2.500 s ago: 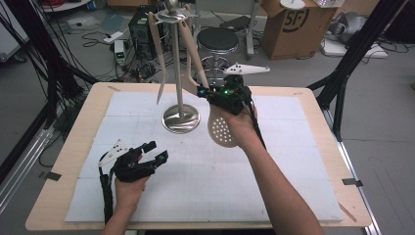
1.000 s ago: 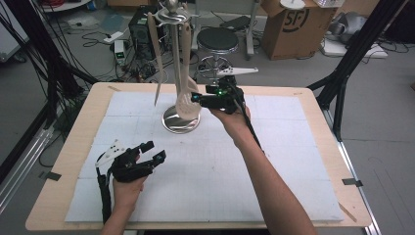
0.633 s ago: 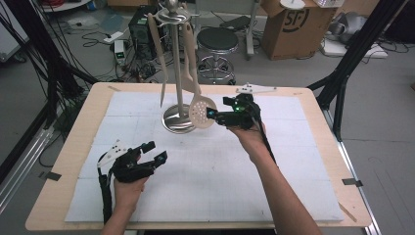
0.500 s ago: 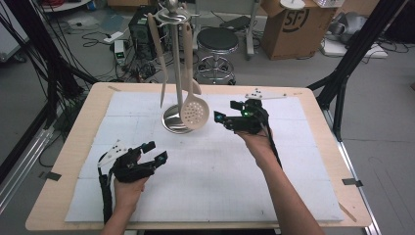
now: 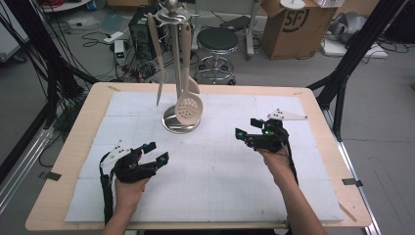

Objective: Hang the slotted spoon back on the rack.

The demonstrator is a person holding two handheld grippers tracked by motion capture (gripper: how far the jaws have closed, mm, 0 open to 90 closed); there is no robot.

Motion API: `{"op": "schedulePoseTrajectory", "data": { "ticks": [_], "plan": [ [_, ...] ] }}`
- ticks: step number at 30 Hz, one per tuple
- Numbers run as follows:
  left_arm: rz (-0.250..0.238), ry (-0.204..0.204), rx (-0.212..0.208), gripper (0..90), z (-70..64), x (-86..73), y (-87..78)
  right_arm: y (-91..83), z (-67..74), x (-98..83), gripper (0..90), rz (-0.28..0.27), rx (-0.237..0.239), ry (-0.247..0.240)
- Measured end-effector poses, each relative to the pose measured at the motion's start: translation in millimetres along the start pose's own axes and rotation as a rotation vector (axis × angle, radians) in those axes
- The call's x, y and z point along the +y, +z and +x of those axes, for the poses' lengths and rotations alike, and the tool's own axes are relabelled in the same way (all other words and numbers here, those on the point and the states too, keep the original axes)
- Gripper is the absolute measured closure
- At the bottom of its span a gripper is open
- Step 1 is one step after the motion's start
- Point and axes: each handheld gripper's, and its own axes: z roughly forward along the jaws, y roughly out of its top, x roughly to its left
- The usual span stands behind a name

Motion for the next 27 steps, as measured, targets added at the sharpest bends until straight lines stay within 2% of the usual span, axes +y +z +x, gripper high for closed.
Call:
{"op": "schedulePoseTrajectory", "data": {
  "ticks": [2,17,27],
  "plan": [
    [0.002,0.004,0.001,27.3,0.0,-0.1,0.0,-3.4,-1.5,-3.9,14.7,0.016,-0.008,0.004],
    [0.026,0.007,0.000,26.7,-1.4,-3.2,3.2,-24.6,-9.3,-28.8,13.9,0.004,-0.027,0.002],
    [0.047,0.015,0.013,26.5,-2.2,-5.7,4.7,-39.7,-23.1,-49.8,11.8,-0.021,-0.032,0.021]
  ]
}}
